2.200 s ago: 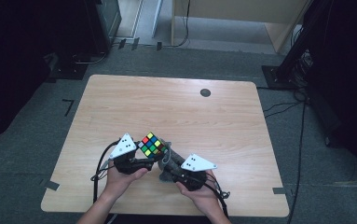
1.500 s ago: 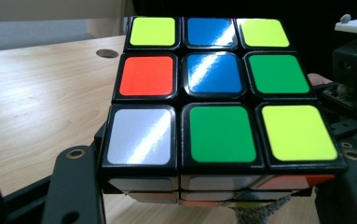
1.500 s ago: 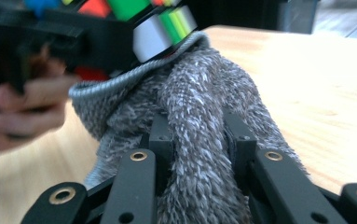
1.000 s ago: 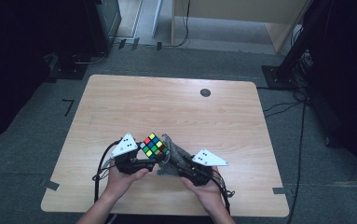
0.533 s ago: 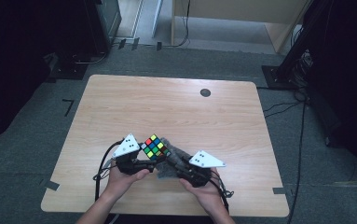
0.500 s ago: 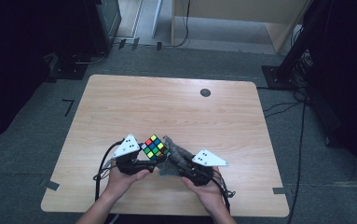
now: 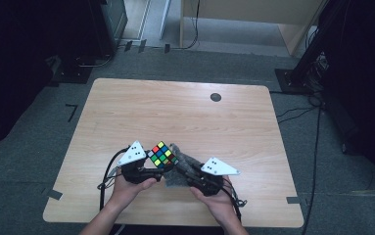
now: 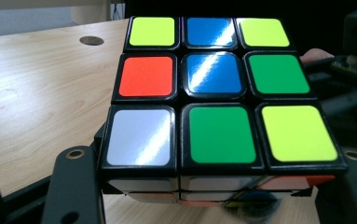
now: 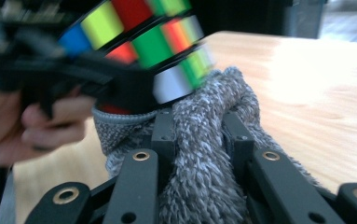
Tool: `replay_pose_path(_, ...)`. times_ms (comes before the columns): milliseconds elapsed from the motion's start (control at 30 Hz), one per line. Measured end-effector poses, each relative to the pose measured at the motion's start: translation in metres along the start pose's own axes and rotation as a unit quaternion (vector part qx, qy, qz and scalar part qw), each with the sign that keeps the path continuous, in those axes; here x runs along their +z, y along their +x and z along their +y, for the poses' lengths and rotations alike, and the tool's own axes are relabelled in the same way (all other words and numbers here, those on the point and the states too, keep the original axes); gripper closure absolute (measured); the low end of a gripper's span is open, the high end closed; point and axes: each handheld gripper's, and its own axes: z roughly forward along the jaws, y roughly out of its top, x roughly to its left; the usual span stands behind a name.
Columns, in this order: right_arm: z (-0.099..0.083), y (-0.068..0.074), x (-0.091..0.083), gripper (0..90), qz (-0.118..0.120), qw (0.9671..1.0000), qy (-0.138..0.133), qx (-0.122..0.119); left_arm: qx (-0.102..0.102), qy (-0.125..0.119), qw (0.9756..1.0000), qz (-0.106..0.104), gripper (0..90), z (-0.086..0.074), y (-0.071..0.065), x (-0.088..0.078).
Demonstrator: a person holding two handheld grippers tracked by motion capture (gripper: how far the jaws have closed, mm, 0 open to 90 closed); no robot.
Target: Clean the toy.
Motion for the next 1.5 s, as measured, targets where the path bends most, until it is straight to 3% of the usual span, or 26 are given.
replay_pose_path(100, -0.001, -0.003, -0.002, 72.9, -0.005, 0.9999, -0.007, 0.012, -0.002, 0.002, 1.0, 0.0, 34.4, 0.0, 0.0, 0.0)
replay_pose_path(300, -0.01, 0.017, 0.014, 72.7, 0.031, 0.9989, 0.027, -0.022, -0.002, 0.003, 1.0, -0.002, 34.3, 0.0, -0.001, 0.001)
replay_pose_path(367, -0.01, 0.019, 0.015, 72.6, 0.03, 0.9986, 0.031, -0.031, -0.004, 0.003, 1.0, -0.001, 34.3, 0.0, -0.001, 0.001)
replay_pose_path(433, -0.008, 0.015, 0.012, 72.6, 0.018, 0.999, 0.027, -0.03, -0.005, 0.003, 1.0, -0.001, 34.3, 0.0, 0.0, 0.0)
replay_pose_path(567, -0.001, -0.004, -0.002, 72.7, -0.035, 0.9991, -0.004, 0.022, -0.006, 0.002, 1.0, -0.003, 34.4, -0.001, 0.0, 0.0)
replay_pose_path(633, 0.0, -0.006, -0.004, 72.8, -0.038, 0.9988, -0.014, 0.029, -0.005, 0.001, 1.0, -0.004, 34.4, 0.0, 0.0, 0.0)
replay_pose_path(933, -0.011, 0.021, 0.015, 72.7, 0.009, 0.9995, 0.029, -0.007, -0.006, 0.003, 1.0, -0.003, 34.3, -0.002, 0.0, 0.001)
replay_pose_path(1067, -0.006, 0.018, 0.01, 72.7, -0.009, 0.9997, 0.019, -0.015, -0.008, -0.001, 0.9999, -0.006, 34.4, -0.002, 0.001, 0.0)
replay_pose_path(1200, -0.003, 0.009, 0.002, 72.8, -0.041, 0.999, -0.006, 0.016, -0.01, 0.001, 0.9999, -0.005, 34.4, -0.002, 0.002, 0.001)
replay_pose_path(1300, -0.008, 0.017, 0.009, 72.7, -0.031, 0.9995, 0.007, 0.007, -0.01, 0.005, 0.9999, -0.004, 34.3, -0.003, 0.001, 0.002)
replay_pose_path(1400, -0.014, 0.027, 0.018, 72.5, -0.005, 0.9995, 0.029, -0.008, -0.008, 0.007, 0.9999, -0.003, 34.4, -0.004, 0.001, 0.003)
replay_pose_path(1500, -0.013, 0.03, 0.019, 72.4, -0.008, 0.9988, 0.038, -0.029, -0.009, 0.007, 0.9999, -0.004, 34.4, -0.004, 0.002, 0.003)
